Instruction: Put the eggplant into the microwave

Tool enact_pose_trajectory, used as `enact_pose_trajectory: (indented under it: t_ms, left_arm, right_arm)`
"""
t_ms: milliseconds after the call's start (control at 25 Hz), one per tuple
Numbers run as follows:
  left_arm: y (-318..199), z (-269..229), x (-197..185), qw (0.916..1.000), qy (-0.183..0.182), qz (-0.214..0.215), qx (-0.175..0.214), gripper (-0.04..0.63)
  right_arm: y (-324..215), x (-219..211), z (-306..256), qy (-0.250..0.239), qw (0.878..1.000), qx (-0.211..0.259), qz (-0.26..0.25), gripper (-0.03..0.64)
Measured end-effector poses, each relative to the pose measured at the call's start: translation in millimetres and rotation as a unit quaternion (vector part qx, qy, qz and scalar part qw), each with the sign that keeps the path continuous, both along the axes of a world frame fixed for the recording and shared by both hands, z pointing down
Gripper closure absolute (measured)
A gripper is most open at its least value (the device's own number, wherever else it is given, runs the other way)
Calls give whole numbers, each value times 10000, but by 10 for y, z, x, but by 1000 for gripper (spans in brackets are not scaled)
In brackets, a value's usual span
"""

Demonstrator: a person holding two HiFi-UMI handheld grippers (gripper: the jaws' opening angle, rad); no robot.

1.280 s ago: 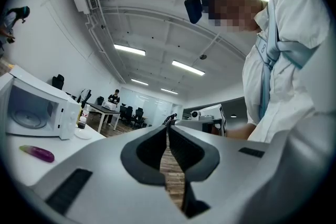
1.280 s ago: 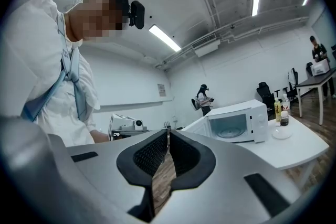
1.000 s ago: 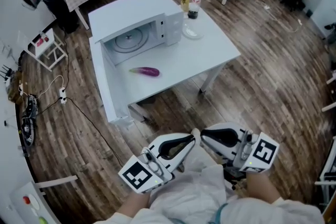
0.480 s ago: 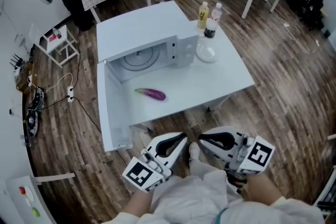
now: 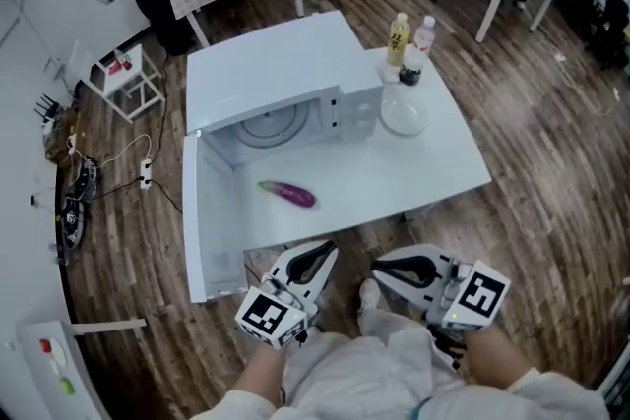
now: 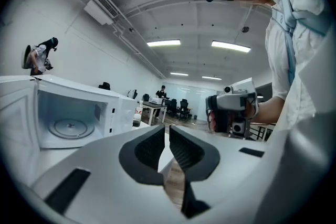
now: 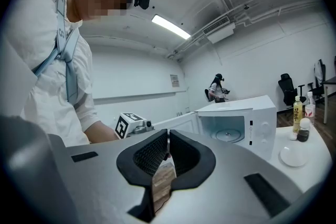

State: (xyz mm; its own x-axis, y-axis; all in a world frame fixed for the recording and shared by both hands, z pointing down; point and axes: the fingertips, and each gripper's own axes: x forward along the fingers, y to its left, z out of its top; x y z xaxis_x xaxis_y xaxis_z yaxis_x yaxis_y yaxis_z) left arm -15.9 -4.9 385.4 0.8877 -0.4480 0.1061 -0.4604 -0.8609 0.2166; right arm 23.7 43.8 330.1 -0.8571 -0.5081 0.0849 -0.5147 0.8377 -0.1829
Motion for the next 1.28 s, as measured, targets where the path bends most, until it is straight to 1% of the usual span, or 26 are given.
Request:
enact_pose_trajectory:
  t_ms: [120,240,400,520,640,760,960,1080,1160,1280]
  left_arm:
    - [-161,158,37,9988,-145,-463,-104,577]
    - [-324,356,62,9956,-321,-871,-124,577]
    - [-570,638,64,9896,-388,-1364,-253,529]
    - [-757,802,-18,9837,-437,-1699,-395,505]
    - [-918,958,-148,9760,-530,-2033,-570,476]
    - [-1066,1137,-267,9665,-621,-2382,-730,453]
    - [-1309,1437,-404,9497,-811,-2862,-979,390]
    - [-1422,1602,-487,9355,-923,-3170,-1256,362]
    - [-1476,1714,-523,9248,-989,-3356,-1492,329]
    - [-1542,1845,-544,9117,-976,-3572,-1781,289]
  right_arm:
    - [-68,60,38,11,9999,-26,-142,581]
    - [-151,85,58,-8,9995,-3,-320,581]
    - [-282,87,135,74,9988,4,-475,581]
    - [-426,46,186,128,9990,31,-417,581]
    - [-583,-7,215,153,9996,44,-249,581]
    - [-721,-47,274,205,9997,8,-106,581]
    - [-987,-84,450,358,9993,-26,61,581]
    - [-1090,-128,552,433,9990,-74,43,581]
    - [-1135,-159,588,461,9989,-92,-14,581]
    - [-1202,-186,616,444,9989,-116,-66,581]
